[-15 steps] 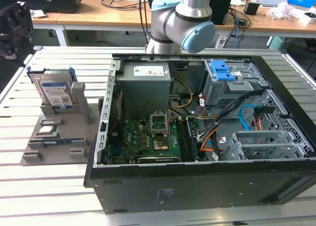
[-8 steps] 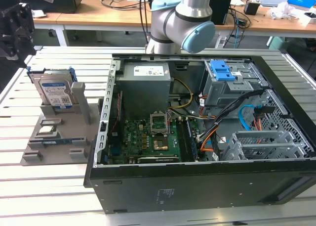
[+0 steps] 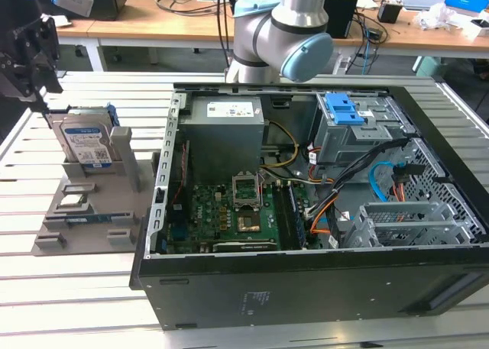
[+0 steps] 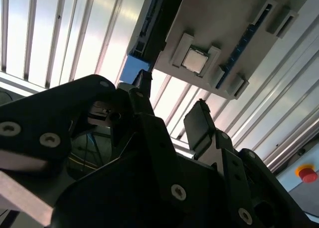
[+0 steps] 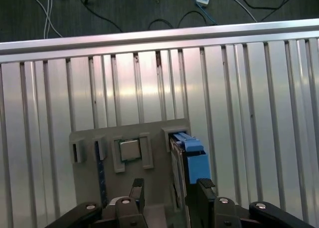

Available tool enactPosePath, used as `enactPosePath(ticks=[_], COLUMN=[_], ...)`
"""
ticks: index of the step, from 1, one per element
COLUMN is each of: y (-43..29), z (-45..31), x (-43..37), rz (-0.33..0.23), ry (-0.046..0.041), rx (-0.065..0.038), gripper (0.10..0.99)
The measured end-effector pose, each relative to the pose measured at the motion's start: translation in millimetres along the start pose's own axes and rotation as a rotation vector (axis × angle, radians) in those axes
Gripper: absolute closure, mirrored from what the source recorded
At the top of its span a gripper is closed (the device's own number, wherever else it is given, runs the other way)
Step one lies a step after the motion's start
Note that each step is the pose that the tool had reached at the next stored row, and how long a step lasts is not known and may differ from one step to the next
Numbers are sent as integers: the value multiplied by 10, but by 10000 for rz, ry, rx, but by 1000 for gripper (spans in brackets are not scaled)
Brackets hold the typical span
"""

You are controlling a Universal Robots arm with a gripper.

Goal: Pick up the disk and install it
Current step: 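Pick up the disk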

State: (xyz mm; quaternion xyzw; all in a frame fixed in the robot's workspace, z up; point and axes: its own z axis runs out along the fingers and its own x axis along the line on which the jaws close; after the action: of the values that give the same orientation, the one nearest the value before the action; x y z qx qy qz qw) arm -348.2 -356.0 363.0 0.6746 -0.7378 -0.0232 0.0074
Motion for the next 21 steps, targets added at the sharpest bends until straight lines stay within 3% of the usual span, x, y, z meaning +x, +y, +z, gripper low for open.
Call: enactPosePath(ticks=[3,11,21], y=[-3,3,-23], z=[34,223,457], x=[-47,-265,-300], rz=[-100,-583,-1022], ry=[20,57,154], rx=[-1,-6,-11], gripper=[545,545,545])
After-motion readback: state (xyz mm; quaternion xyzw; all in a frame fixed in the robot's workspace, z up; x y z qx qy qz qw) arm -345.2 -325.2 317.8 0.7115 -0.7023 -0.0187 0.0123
